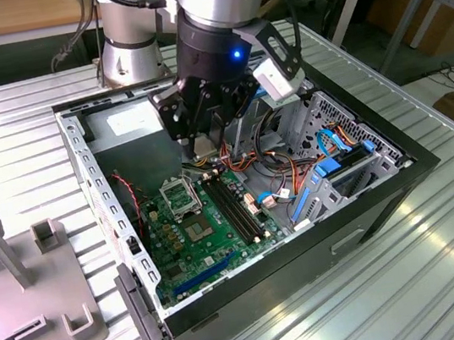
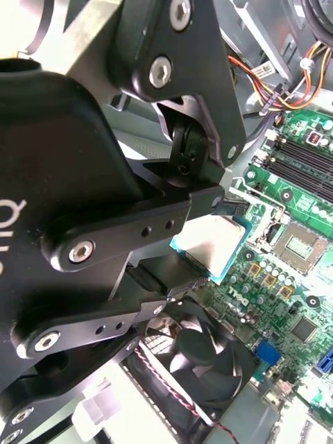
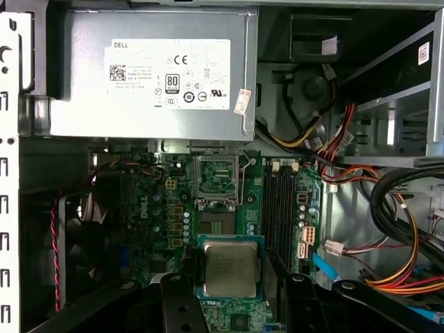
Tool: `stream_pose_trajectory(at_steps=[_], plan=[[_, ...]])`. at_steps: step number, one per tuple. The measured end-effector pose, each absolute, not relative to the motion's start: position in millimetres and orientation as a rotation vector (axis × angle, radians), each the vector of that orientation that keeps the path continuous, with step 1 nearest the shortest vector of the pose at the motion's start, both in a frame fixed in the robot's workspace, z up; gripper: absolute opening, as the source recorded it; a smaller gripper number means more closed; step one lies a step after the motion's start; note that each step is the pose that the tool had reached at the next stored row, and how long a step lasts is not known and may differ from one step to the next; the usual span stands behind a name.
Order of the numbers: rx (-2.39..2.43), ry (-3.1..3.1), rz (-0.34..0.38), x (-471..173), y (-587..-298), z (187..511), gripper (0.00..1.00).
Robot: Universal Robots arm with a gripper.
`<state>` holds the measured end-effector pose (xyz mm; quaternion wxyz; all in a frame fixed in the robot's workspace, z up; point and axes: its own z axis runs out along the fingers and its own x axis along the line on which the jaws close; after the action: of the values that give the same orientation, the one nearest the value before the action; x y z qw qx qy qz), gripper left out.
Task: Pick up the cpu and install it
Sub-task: 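Place the cpu into insertion slot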
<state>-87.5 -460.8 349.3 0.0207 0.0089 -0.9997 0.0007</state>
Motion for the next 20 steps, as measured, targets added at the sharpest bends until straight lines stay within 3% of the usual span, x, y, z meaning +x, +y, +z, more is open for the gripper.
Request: stream_pose_trajectory(at_steps=[20], plan=[[0.028,-3.106,-0.003,-90,-479,327,0.47]])
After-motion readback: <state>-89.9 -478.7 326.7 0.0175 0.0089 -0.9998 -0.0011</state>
